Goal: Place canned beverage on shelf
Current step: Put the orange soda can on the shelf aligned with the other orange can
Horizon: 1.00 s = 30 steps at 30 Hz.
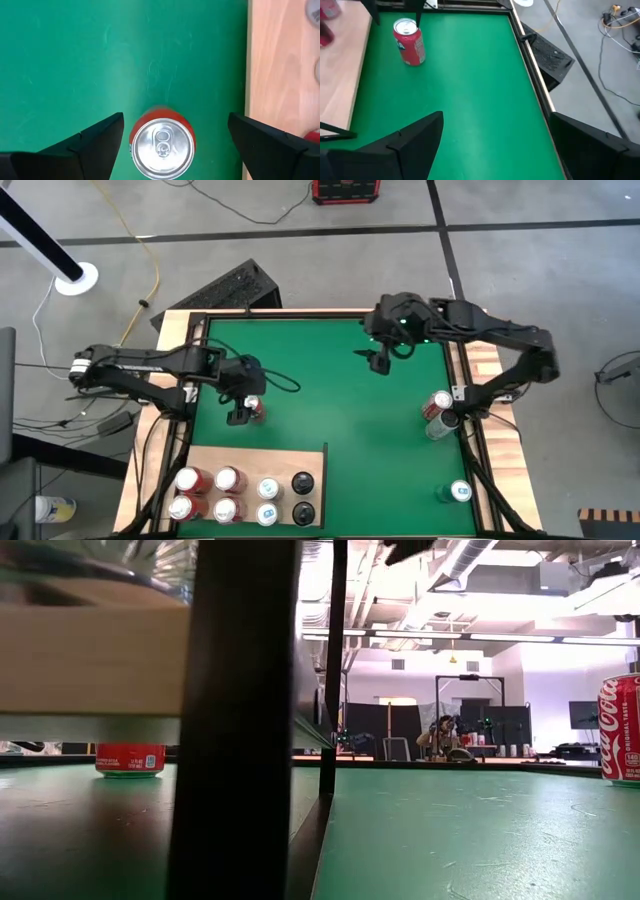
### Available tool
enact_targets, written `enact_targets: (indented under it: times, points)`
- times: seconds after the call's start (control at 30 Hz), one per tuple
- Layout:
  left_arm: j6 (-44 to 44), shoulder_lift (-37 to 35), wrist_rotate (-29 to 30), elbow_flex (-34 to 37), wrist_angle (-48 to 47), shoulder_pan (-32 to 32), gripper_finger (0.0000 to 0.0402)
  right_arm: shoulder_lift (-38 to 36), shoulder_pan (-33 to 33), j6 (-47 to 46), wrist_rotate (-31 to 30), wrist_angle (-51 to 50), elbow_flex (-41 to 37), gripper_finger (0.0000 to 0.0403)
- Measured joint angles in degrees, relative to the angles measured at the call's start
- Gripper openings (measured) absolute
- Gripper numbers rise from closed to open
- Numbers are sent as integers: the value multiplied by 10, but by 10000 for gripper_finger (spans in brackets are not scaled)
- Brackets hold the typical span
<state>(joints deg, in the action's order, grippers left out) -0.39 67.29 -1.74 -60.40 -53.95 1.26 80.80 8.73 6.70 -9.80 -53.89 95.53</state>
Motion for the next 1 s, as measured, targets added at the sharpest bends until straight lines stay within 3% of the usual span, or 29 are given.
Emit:
enact_targets:
  times: [0.17,0.33,0.57,1.0]
  points:
    - [24,36,-6,0,-8,7,344,-78,25,-5,11,78,-123,385]
    - [41,74,-5,0,-10,16,344,-124,42,-22,17,115,-188,385]
    - [50,87,-4,13,-45,31,344,-142,46,-23,25,134,-209,385]
    - [38,83,-7,54,0,34,336,-140,55,-17,25,137,-209,384]
